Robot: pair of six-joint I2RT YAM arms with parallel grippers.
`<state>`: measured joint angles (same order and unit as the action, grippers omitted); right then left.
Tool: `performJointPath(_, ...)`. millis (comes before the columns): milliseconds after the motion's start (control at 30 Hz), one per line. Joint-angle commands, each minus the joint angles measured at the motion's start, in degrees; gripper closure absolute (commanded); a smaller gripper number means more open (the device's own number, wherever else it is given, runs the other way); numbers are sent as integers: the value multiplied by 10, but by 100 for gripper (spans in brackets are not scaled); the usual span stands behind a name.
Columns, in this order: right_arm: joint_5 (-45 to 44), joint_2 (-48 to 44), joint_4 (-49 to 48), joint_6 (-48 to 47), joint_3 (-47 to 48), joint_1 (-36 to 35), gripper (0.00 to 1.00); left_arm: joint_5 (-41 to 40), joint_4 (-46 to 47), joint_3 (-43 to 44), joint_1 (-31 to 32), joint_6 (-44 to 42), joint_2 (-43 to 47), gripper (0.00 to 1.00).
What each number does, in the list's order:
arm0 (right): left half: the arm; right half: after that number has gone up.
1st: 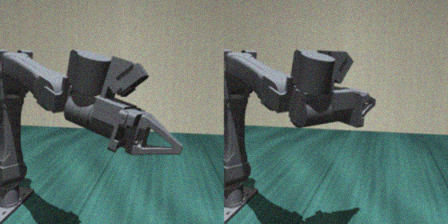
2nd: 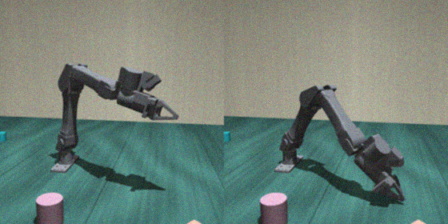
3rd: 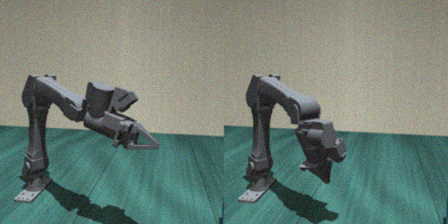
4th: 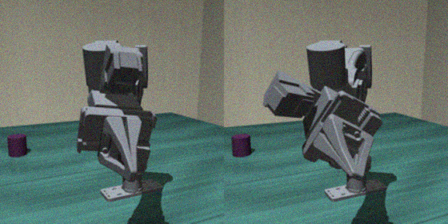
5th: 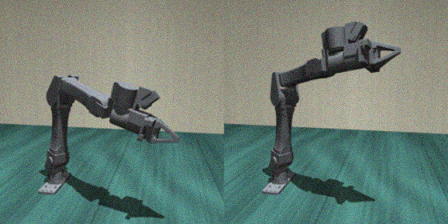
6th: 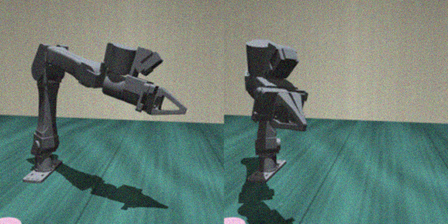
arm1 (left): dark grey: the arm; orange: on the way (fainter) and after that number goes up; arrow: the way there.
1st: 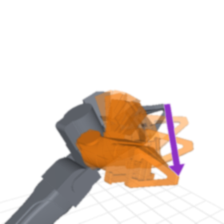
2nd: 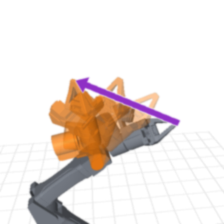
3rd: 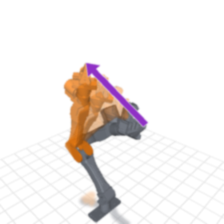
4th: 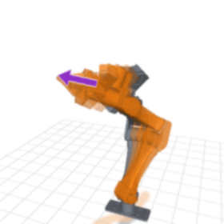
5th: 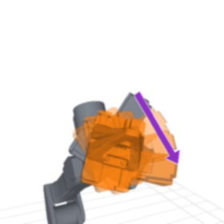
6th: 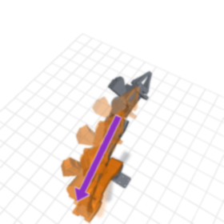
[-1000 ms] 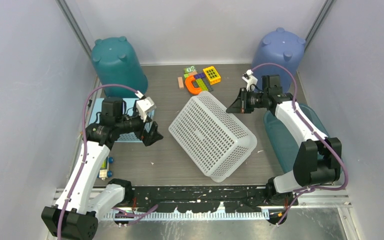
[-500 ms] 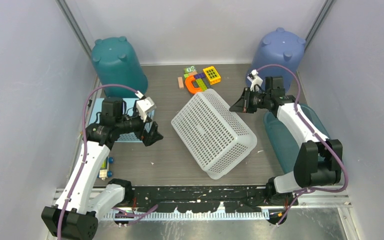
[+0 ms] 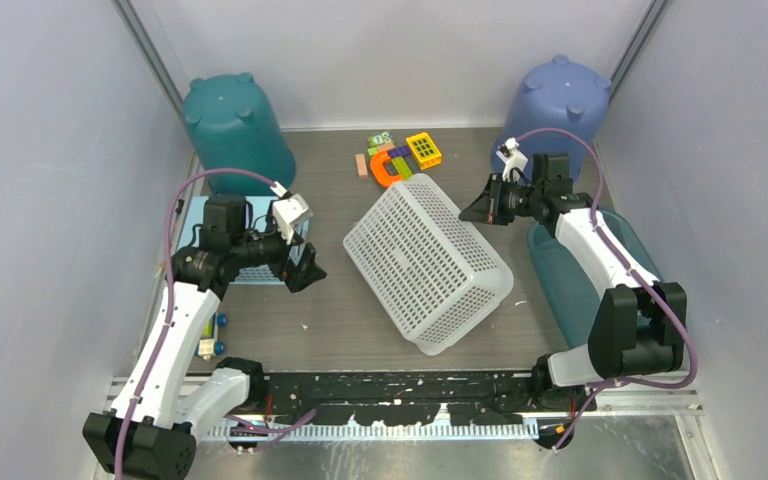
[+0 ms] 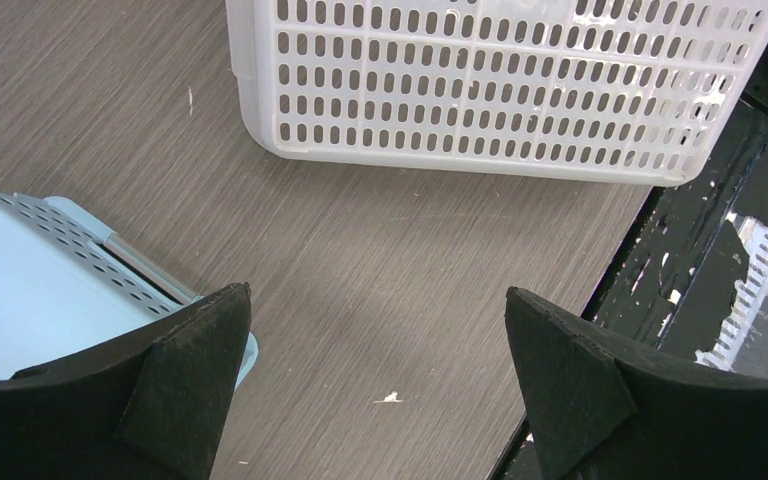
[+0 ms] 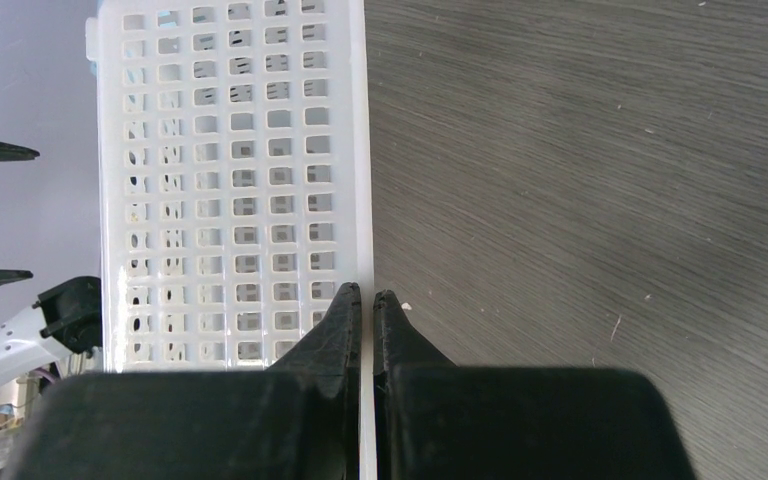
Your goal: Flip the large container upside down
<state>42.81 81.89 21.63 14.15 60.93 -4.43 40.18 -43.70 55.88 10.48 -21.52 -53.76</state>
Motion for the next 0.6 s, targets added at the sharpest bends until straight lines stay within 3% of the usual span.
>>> performJointPath(0,15,-35,-29,7,-5,2,99,16,5,-3,-1,-6,2,0)
performJointPath(367,14,-56,-40,-8,-18,-9,99,9,13,1,1,1,-31,0)
performJointPath(567,-10,-58,-44,-13,-25,-9,99,-100,29,19,35,2,-84,0)
